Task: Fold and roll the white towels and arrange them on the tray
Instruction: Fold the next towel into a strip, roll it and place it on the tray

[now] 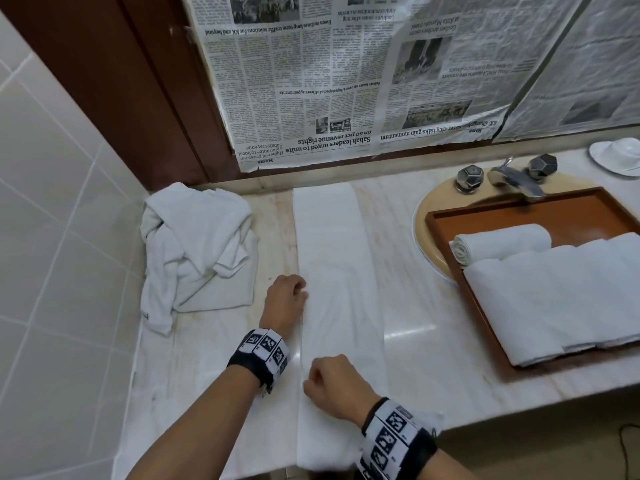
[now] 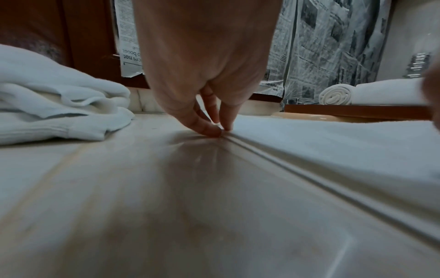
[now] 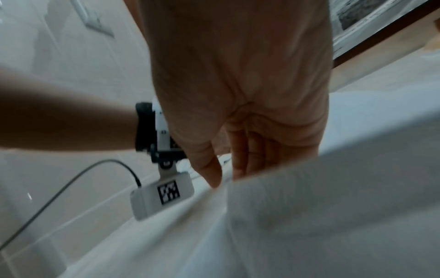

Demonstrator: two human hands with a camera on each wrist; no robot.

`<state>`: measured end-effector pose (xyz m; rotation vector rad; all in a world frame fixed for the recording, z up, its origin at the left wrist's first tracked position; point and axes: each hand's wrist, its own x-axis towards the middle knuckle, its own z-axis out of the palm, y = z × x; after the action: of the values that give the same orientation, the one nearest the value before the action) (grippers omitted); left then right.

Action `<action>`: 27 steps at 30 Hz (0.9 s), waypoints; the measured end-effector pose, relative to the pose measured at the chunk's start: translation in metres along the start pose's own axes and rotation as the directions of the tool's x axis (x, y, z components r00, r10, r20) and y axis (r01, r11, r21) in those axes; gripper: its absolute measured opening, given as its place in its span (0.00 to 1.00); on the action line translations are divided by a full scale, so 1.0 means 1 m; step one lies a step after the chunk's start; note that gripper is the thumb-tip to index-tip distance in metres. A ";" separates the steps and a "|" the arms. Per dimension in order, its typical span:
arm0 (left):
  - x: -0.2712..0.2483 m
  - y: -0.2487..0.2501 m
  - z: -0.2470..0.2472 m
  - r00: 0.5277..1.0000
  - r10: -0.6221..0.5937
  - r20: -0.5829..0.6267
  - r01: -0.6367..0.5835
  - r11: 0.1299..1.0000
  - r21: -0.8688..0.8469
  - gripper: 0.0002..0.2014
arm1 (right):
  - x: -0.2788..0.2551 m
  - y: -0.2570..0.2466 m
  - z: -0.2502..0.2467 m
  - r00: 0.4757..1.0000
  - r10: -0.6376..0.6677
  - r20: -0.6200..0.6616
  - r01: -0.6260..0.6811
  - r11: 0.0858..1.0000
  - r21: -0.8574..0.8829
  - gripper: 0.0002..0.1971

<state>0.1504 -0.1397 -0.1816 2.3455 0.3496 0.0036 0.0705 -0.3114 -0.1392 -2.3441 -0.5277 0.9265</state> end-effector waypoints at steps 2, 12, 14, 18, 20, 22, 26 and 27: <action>-0.004 -0.007 0.001 1.000 0.009 -0.029 -0.008 1.000 0.020 0.08 | 0.000 0.009 -0.017 0.992 -0.065 -0.108 0.071 0.996 0.051 0.11; -0.016 0.021 0.039 0.992 -0.038 0.123 -0.019 0.901 0.432 0.26 | 0.102 0.054 -0.074 0.964 -0.188 -0.186 0.090 0.894 -0.438 0.37; -0.018 0.016 0.041 0.990 -0.062 0.130 -0.008 0.878 0.478 0.27 | 0.104 0.067 -0.074 0.973 -0.184 -0.139 0.087 0.849 -0.521 0.36; -0.025 0.006 0.033 0.990 -0.082 0.111 0.016 0.869 0.495 0.32 | 0.098 0.099 -0.088 0.973 -0.126 -0.195 0.005 0.850 -0.526 0.30; -0.028 0.000 0.027 0.988 -0.103 0.118 0.030 0.865 0.501 0.34 | 0.092 0.111 -0.098 0.968 -0.033 -0.248 -0.095 0.867 -0.489 0.31; -0.031 0.000 0.024 0.985 -0.129 0.112 0.060 0.876 0.479 0.35 | 0.086 0.114 -0.098 0.945 -0.013 -0.326 -0.144 0.880 -0.454 0.34; -0.042 0.015 0.037 0.988 -0.064 0.142 -0.007 0.893 0.450 0.31 | 0.080 0.095 -0.065 0.929 -0.245 -0.279 0.078 0.864 -0.497 0.30; -0.045 0.016 0.041 0.989 -0.046 0.141 -0.023 0.890 0.455 0.29 | 0.078 0.093 -0.056 0.934 -0.263 -0.242 0.101 0.844 -0.527 0.29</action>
<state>0.1151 -0.1900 -0.1951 2.7892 0.3157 -0.2881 0.1785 -0.3606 -0.2020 -2.7685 -0.9400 0.3372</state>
